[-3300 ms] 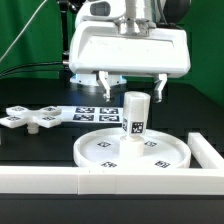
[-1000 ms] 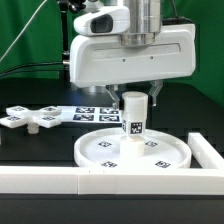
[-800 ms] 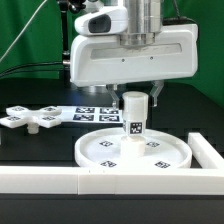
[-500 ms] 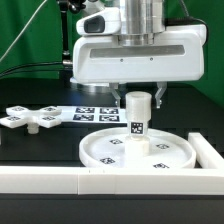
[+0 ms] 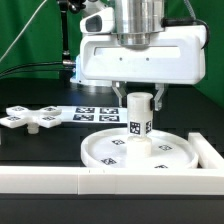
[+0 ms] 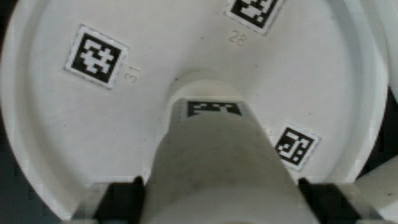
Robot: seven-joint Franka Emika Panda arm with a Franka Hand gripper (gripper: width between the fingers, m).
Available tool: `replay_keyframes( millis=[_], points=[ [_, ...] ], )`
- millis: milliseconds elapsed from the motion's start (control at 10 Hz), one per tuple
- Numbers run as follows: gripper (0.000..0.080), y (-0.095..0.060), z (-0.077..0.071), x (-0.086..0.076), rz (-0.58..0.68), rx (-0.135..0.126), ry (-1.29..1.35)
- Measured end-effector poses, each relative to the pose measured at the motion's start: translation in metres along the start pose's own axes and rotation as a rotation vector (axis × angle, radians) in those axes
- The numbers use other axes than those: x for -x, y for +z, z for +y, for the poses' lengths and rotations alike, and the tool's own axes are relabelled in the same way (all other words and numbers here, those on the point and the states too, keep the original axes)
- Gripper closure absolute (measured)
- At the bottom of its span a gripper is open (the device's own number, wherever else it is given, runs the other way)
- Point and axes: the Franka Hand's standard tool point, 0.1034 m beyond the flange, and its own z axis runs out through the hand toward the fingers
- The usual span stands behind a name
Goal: Assemble round table
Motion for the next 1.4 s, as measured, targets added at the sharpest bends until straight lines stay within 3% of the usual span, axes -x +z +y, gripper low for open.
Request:
replay_keyframes(
  millis=[400, 700, 1000, 1400],
  points=[
    [0.0392, 0.001, -0.0008, 0.0016, -0.014, -0.016, 0.233],
    [0.0392, 0.0021, -0.0005, 0.0049, -0.009, -0.062, 0.521],
    [0.0392, 0.0025, -0.0034, 0.0067, -0.046, -0.089, 0.783],
    [0.0392, 0.0021, -0.0056, 0.0084, -0.056, -0.093, 0.832]
  ],
)
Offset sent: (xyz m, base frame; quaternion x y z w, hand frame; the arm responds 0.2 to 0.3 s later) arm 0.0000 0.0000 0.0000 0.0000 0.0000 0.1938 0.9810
